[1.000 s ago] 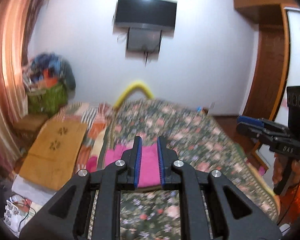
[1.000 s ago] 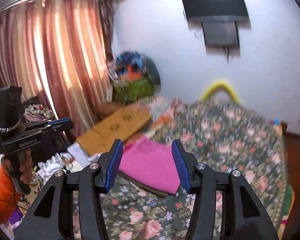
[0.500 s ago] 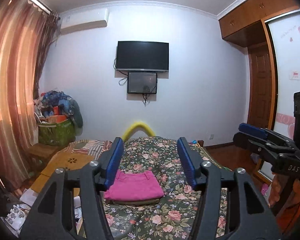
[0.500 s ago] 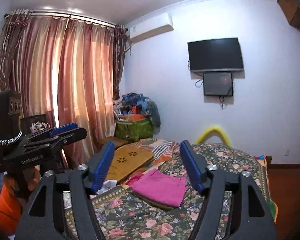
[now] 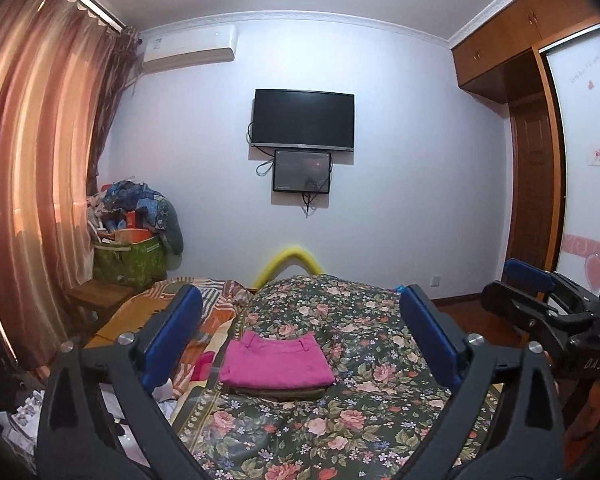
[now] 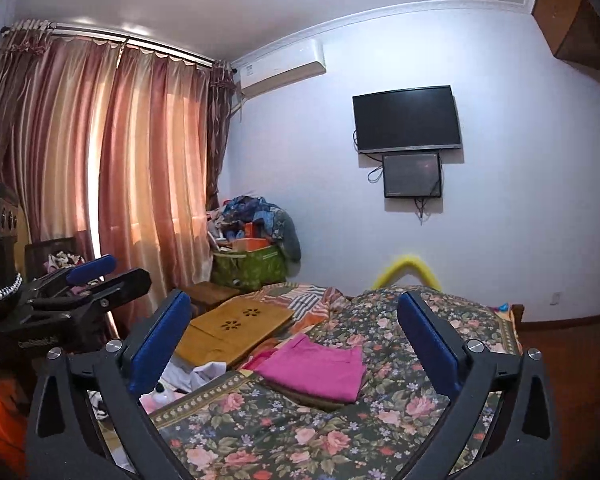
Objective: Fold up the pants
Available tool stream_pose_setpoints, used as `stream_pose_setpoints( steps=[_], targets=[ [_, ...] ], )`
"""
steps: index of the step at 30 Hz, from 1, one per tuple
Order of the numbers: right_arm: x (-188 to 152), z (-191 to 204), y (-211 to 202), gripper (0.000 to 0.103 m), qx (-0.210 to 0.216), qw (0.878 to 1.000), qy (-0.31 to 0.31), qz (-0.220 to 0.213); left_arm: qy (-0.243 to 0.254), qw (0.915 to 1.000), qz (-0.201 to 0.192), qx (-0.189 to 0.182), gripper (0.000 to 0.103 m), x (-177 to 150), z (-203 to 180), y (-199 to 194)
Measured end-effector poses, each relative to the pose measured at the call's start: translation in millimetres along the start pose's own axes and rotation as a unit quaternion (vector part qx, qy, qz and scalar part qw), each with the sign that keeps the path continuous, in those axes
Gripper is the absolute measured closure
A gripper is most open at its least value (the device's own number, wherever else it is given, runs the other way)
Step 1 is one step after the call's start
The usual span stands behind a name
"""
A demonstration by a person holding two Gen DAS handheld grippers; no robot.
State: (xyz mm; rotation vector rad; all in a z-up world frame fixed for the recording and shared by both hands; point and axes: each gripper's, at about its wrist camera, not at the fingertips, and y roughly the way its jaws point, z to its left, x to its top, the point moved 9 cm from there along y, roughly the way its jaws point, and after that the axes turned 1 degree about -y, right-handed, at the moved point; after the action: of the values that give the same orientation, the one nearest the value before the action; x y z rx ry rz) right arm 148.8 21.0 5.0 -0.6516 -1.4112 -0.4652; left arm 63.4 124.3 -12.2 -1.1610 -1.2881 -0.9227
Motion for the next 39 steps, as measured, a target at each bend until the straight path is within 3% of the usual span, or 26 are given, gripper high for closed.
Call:
stream_pose_setpoints(
  steps=[39],
  targets=[
    [-11.9,7.4,-5.3,0.0,-0.01,1.0,0.009,0.017,0.001,0.9999,0.011,0.004,0.0,-18.5,7.9,8.2]
  ],
)
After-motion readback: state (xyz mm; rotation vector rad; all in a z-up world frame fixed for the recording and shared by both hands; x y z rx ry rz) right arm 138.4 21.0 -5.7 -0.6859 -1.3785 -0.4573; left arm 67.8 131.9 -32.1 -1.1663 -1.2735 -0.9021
